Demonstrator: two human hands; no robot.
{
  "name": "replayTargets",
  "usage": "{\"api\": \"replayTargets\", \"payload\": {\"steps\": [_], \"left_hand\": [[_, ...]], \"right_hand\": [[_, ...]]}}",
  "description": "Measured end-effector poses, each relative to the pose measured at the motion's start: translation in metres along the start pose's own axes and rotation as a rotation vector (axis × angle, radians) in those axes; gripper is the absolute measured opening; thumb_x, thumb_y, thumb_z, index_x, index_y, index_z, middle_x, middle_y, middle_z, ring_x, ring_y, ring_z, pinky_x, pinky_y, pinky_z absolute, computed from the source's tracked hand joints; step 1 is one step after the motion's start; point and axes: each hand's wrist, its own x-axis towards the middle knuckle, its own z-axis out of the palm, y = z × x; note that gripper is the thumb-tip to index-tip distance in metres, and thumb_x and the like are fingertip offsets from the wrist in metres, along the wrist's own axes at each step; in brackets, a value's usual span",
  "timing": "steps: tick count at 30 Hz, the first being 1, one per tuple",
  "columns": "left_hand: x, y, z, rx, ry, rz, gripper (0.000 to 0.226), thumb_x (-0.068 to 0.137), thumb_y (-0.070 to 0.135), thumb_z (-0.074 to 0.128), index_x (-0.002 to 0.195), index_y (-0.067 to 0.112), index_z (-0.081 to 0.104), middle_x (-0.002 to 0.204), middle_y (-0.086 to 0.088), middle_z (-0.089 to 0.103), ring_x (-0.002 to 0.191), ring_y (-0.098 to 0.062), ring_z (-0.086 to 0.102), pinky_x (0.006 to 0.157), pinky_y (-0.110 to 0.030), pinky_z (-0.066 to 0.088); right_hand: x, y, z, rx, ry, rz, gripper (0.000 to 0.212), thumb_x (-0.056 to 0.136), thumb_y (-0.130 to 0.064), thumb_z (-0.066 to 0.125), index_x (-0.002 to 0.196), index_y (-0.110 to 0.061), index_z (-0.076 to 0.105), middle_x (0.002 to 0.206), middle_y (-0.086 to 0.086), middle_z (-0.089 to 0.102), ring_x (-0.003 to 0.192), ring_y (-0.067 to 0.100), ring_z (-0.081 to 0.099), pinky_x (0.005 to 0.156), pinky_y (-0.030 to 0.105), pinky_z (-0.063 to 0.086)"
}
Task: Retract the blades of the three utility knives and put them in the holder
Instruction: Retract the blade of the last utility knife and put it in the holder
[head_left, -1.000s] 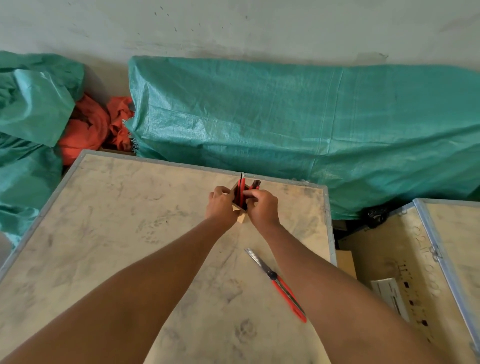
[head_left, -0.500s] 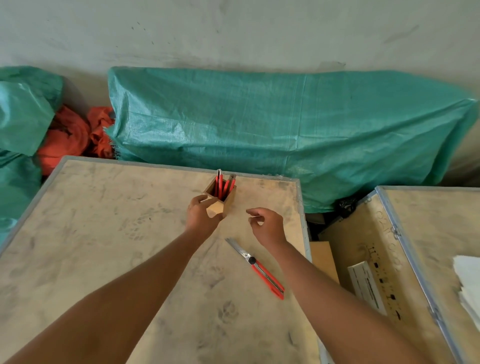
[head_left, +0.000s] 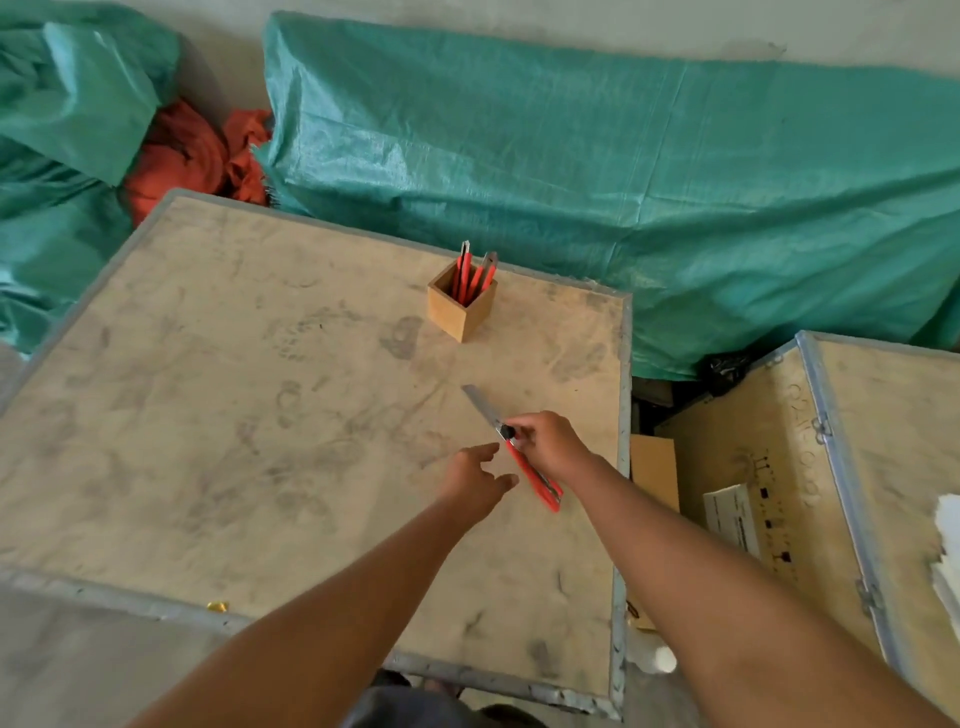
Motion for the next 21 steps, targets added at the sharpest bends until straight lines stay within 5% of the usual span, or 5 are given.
{"api": "replayTargets", "payload": {"steps": [3, 6, 11, 14, 21], "left_hand": [[-0.003, -0.004, 0.017, -0.034, -0.009, -0.03, 0.068, 0.082, 0.026, 0.078, 0.142, 0.015, 0.048, 0.136, -0.005, 0.06, 0.096, -0.018, 0.066, 0.067, -0.024, 0.05], [-0.006, -0.005, 0.024, -0.041, -0.006, -0.059, 0.065, 0.085, 0.021, 0.076, 0.142, 0.012, 0.047, 0.139, -0.007, 0.058, 0.116, -0.024, 0.063, 0.08, -0.026, 0.049], [-0.013, -0.004, 0.016, -0.068, 0.018, -0.025, 0.042, 0.087, 0.003, 0.058, 0.125, 0.021, 0.065, 0.102, -0.008, 0.073, 0.066, -0.011, 0.059, 0.046, -0.011, 0.039], [-0.017, -0.007, 0.005, -0.166, 0.04, -0.011, 0.05, 0.084, -0.001, 0.054, 0.126, 0.024, 0.066, 0.105, -0.004, 0.076, 0.075, -0.018, 0.066, 0.062, -0.031, 0.056], [-0.049, 0.0, -0.041, -0.301, 0.034, 0.101, 0.049, 0.091, 0.002, 0.055, 0.125, 0.035, 0.065, 0.11, 0.003, 0.075, 0.086, -0.025, 0.074, 0.079, -0.044, 0.063]], "right_hand": [[0.005, 0.001, 0.002, -0.065, -0.019, -0.011, 0.04, 0.088, 0.003, 0.064, 0.123, -0.014, 0.074, 0.118, 0.009, 0.076, 0.107, 0.024, 0.071, 0.096, 0.033, 0.055], [0.007, 0.004, 0.006, -0.096, -0.009, 0.012, 0.026, 0.085, -0.004, 0.074, 0.11, -0.013, 0.075, 0.112, 0.011, 0.072, 0.102, 0.025, 0.068, 0.086, 0.025, 0.046], [0.002, -0.005, 0.01, 0.043, -0.011, 0.028, 0.021, 0.091, -0.008, 0.071, 0.111, -0.011, 0.066, 0.101, 0.003, 0.067, 0.093, 0.022, 0.065, 0.082, 0.032, 0.055], [-0.002, -0.015, 0.007, 0.145, 0.013, 0.037, 0.017, 0.093, -0.009, 0.07, 0.107, -0.016, 0.064, 0.092, -0.004, 0.064, 0.091, 0.023, 0.068, 0.083, 0.047, 0.064], [-0.018, -0.059, -0.018, 0.388, 0.104, -0.006, 0.021, 0.095, -0.013, 0.07, 0.107, -0.028, 0.062, 0.108, 0.008, 0.072, 0.099, 0.024, 0.074, 0.076, 0.043, 0.067]]}}
